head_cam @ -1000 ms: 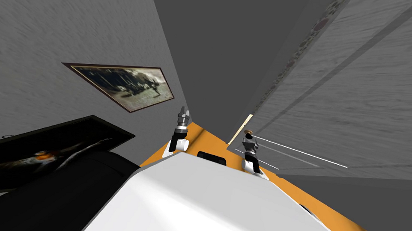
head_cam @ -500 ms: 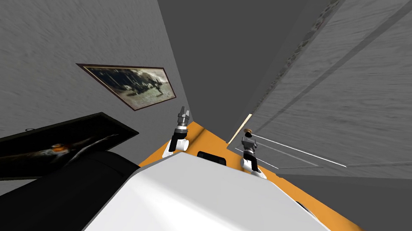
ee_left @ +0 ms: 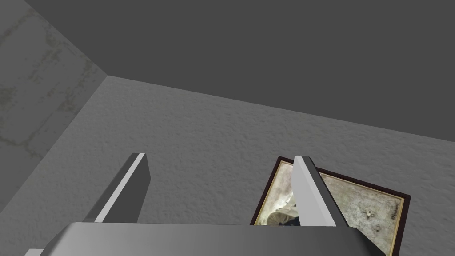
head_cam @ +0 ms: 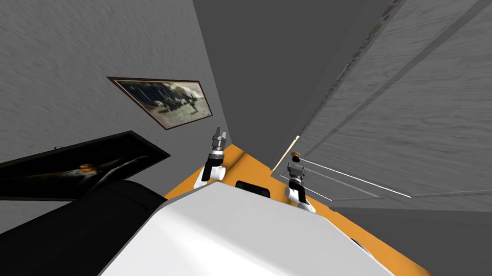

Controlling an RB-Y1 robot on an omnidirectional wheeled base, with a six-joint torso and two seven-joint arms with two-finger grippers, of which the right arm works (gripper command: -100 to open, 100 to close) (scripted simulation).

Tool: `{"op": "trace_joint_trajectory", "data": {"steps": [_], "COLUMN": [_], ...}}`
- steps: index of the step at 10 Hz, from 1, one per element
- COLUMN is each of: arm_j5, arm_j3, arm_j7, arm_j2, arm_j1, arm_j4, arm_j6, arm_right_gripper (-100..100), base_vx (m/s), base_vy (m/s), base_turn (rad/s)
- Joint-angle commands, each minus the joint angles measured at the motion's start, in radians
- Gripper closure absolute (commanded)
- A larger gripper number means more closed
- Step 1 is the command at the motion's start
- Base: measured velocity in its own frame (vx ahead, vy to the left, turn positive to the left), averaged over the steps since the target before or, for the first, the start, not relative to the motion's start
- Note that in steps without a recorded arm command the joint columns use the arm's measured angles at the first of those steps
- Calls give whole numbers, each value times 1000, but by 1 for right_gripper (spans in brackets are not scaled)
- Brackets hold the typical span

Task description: Pull the door open

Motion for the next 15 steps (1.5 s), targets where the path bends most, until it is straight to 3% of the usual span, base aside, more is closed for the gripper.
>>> {"op": "trace_joint_trajectory", "data": {"steps": [1,5,7,8,12,13,15], "arm_j5": [-16,-58,-72,-67,-80,-80,-87], "arm_j3": [5,16,20,18,4,4,-6], "arm_j7": [-49,-149,-181,-168,-234,-234,-273], "arm_j2": [6,20,25,24,-34,-34,-72], "arm_j1": [-5,-13,-16,-15,12,12,29], "arm_j4": [0,-10,-14,-14,4,4,14], "arm_j6": [2,11,14,13,-3,-3,-14], "arm_right_gripper": [-100,-100,-100,-100,-100,-100,-100], "base_vx": [-54,-83,-80,-37,157,155,177], "base_vy": [-10,-22,-11,-6,-14,-28,-18], "base_turn": [31,41,27,6,107,47,119]}}
